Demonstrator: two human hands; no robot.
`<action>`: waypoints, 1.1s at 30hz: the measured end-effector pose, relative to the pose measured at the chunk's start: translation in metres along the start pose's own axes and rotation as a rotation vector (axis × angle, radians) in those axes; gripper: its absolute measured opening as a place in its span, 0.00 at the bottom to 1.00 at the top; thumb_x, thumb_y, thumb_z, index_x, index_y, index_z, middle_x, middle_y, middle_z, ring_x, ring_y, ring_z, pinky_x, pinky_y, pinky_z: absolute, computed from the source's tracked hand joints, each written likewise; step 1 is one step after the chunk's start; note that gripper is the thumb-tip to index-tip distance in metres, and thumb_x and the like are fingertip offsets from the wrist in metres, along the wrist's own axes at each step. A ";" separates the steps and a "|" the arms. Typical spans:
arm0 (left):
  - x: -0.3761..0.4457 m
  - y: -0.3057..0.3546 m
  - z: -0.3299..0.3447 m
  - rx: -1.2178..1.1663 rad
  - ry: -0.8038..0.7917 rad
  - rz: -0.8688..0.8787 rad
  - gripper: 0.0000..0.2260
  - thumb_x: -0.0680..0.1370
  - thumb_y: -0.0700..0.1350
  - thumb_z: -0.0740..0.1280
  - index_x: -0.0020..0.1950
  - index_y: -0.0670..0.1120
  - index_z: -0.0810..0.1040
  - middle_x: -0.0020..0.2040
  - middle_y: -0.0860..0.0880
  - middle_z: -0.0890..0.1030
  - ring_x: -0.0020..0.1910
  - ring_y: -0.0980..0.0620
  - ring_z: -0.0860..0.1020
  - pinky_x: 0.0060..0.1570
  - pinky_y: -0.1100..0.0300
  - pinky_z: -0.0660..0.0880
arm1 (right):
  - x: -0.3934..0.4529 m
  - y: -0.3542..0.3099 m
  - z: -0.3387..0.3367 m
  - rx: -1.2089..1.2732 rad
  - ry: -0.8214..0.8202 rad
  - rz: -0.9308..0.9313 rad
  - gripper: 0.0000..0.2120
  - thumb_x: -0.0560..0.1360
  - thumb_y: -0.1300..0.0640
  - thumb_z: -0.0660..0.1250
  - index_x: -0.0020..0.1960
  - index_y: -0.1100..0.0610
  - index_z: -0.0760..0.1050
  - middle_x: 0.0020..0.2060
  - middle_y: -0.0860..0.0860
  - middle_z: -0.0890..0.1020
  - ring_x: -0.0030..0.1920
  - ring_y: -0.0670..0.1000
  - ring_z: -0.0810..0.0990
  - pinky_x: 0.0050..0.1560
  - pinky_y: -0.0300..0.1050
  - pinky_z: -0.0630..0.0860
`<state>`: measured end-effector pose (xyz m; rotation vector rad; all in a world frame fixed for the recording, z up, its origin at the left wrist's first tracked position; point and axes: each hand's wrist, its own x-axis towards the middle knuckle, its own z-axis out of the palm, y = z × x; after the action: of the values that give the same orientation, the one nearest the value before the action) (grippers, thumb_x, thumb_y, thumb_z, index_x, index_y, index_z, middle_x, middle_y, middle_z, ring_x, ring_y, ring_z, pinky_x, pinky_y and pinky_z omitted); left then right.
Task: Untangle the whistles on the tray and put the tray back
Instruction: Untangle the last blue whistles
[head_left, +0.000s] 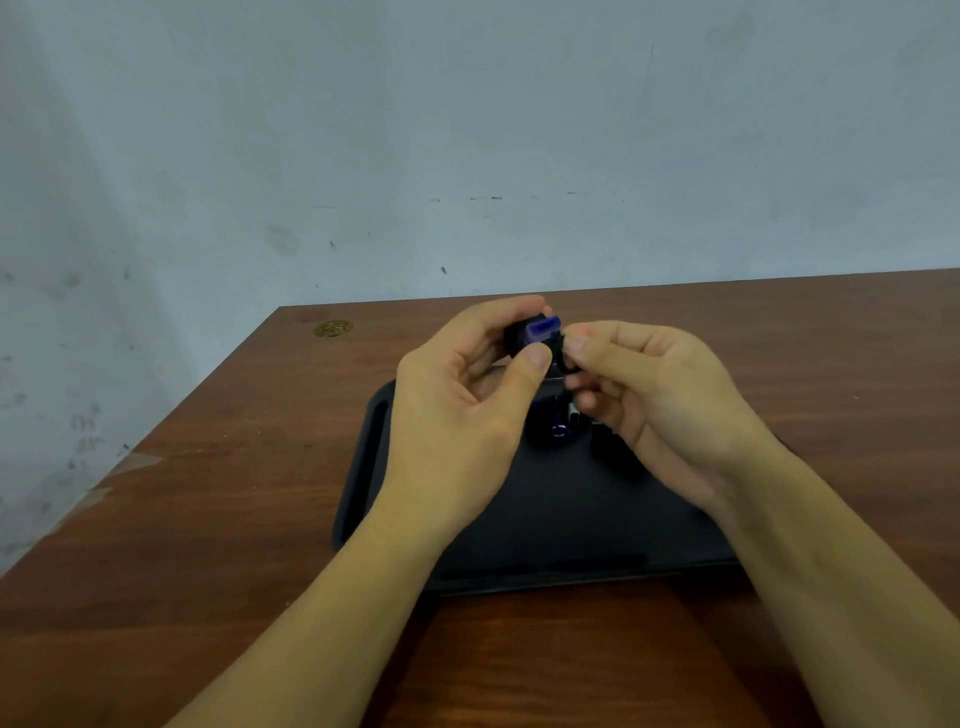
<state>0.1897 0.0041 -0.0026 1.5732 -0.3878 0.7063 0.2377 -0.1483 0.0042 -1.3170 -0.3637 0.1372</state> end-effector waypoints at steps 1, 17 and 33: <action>-0.001 0.001 0.000 0.040 -0.023 0.027 0.13 0.77 0.31 0.69 0.60 0.43 0.80 0.55 0.51 0.84 0.56 0.58 0.82 0.53 0.68 0.77 | 0.000 -0.002 0.000 0.097 -0.013 0.052 0.09 0.77 0.62 0.68 0.54 0.65 0.83 0.39 0.52 0.84 0.36 0.44 0.79 0.36 0.34 0.78; -0.001 -0.015 -0.001 0.705 -0.057 0.352 0.16 0.78 0.42 0.68 0.65 0.43 0.78 0.59 0.50 0.82 0.55 0.55 0.80 0.54 0.56 0.79 | -0.009 -0.007 0.000 -0.031 0.124 -0.107 0.07 0.73 0.64 0.74 0.51 0.60 0.83 0.40 0.55 0.87 0.39 0.48 0.84 0.45 0.39 0.82; 0.002 -0.017 -0.003 0.306 -0.080 -0.080 0.13 0.78 0.39 0.70 0.62 0.47 0.81 0.53 0.53 0.84 0.51 0.57 0.83 0.42 0.64 0.79 | -0.009 0.004 -0.001 -0.478 0.191 -0.359 0.12 0.72 0.61 0.77 0.54 0.52 0.82 0.45 0.46 0.86 0.48 0.43 0.85 0.53 0.40 0.82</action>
<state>0.2008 0.0095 -0.0142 1.9000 -0.2830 0.6649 0.2300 -0.1511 -0.0019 -1.6936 -0.4812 -0.3982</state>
